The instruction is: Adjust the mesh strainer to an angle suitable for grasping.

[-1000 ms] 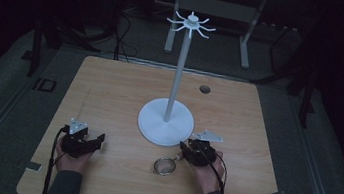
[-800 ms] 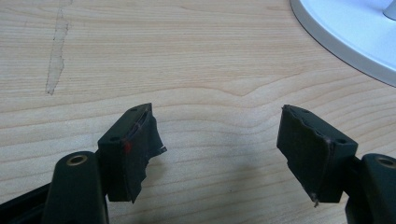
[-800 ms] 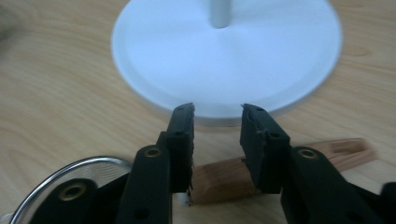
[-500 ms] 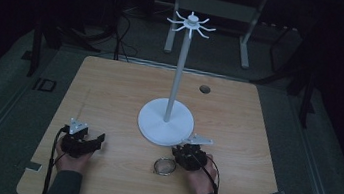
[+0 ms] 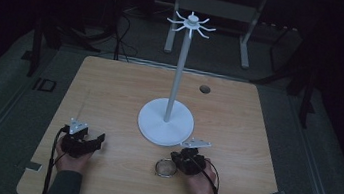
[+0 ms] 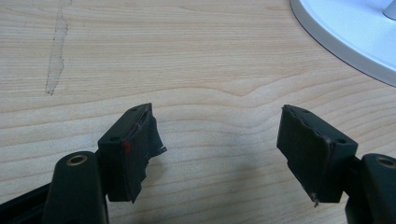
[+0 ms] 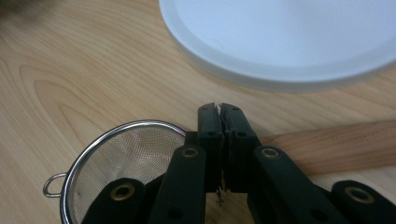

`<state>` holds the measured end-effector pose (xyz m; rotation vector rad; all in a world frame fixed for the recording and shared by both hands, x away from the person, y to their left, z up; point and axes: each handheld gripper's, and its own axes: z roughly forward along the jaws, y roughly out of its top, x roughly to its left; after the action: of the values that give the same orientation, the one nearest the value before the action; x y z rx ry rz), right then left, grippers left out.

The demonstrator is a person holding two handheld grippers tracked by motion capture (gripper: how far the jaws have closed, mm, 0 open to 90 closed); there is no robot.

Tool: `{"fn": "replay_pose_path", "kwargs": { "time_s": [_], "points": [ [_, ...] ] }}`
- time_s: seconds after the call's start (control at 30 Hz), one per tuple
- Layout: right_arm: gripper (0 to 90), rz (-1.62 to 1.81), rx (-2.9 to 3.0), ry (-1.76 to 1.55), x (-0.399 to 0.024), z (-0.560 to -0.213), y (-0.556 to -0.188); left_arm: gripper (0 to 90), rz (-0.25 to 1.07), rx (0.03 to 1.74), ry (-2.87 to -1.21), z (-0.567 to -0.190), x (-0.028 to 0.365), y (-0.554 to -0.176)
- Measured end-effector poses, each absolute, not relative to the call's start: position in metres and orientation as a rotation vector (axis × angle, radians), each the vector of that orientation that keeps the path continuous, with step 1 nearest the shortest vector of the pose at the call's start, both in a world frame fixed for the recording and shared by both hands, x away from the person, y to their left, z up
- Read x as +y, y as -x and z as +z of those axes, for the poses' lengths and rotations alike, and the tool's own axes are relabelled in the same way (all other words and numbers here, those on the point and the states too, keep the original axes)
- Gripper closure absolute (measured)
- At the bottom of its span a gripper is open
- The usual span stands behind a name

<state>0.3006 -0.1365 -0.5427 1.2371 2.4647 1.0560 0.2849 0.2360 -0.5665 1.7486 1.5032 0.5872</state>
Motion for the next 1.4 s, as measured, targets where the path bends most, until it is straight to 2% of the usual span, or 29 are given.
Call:
{"fn": "replay_pose_path", "kwargs": {
  "time_s": [0.33, 0.53, 0.77, 0.97, 1.03, 1.23, 1.4],
  "points": [
    [87.3, 1.002, 2.469, -1.279, -0.167, -0.540, -0.297, 28.4, 0.589, 1.503, -1.749, -0.567, 0.236, -0.285],
    [82.3, 0.971, 2.422, -1.330, -0.195, -0.537, -0.296, 28.3, 0.589, 1.505, -1.748, -0.567, 0.236, -0.285],
    [60.5, 1.029, 2.274, -1.403, -0.209, -0.528, -0.299, 28.3, 0.589, 1.506, -1.751, -0.566, 0.236, -0.285],
    [39.0, 0.906, 2.148, -1.478, -0.212, -0.529, -0.307, 28.4, 0.587, 1.504, -1.751, -0.566, 0.236, -0.285],
    [35.5, 0.842, 2.134, -1.514, -0.212, -0.532, -0.312, 28.4, 0.587, 1.504, -1.750, -0.566, 0.236, -0.285],
    [37.2, 0.757, 2.173, -1.599, -0.210, -0.539, -0.325, 28.3, 0.588, 1.505, -1.749, -0.567, 0.236, -0.285],
    [52.9, 0.722, 2.206, -1.584, -0.210, -0.536, -0.329, 28.3, 0.587, 1.505, -1.749, -0.566, 0.236, -0.285]
  ]
}}
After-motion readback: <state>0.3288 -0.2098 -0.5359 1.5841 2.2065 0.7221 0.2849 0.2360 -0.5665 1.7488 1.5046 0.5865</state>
